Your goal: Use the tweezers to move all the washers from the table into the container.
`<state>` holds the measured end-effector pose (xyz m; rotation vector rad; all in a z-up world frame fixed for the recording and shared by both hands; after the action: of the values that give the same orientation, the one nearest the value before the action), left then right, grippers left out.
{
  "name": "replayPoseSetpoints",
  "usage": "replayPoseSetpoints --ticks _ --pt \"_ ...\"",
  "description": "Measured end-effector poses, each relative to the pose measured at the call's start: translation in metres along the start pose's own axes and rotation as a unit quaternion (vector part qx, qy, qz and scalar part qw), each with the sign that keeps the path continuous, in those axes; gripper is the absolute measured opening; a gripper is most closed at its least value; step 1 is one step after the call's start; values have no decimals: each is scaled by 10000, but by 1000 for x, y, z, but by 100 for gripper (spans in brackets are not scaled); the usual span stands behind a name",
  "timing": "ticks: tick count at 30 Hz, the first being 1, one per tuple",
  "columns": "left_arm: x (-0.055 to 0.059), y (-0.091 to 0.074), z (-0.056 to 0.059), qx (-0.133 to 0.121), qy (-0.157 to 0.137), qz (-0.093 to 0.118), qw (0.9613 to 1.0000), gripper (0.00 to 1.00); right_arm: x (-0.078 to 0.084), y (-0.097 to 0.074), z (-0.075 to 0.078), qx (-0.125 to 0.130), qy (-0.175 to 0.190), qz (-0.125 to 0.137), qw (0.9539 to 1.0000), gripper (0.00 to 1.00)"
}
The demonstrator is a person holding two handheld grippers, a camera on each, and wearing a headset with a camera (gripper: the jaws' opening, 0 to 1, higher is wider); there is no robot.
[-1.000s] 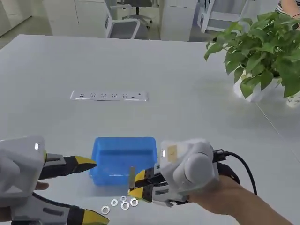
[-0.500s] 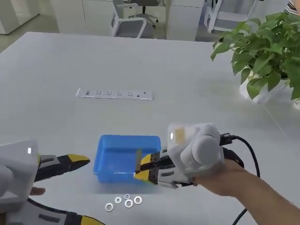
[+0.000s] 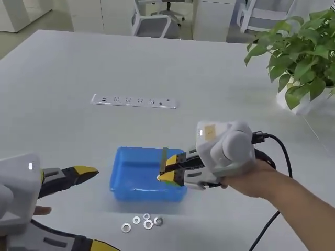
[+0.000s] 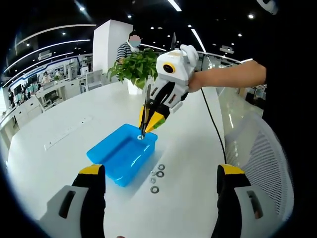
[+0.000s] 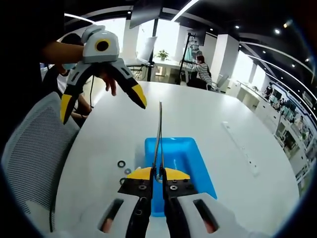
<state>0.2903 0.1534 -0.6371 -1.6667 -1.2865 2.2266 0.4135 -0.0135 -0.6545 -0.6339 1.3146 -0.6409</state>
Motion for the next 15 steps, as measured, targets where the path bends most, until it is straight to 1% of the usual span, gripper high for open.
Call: replayPoseSetpoints --ticks 6,11,15 --pt "0 0 -3 -17 -68 49 10000 99 7 10 12 39 -5 -24 10000 7" --pt "0 -1 -5 -37 -107 93 9999 99 12 19 18 16 -44 -31 10000 7" --pt "1 -1 -6 -65 -144 77 9998 99 15 26 24 -4 -81 -14 10000 7"
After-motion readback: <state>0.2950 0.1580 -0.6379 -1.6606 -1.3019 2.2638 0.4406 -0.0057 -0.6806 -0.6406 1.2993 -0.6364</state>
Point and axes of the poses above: the centre of the closed fingertips' face, and the gripper's own axes: y roughly forward along the fingers, z roughly to its right, x roughly out of its underside, the point moved 8 cm from there along -y, roughly backward along the fingers, and after that the axes turned 11 degrees about -z, right-handed, at the moved point
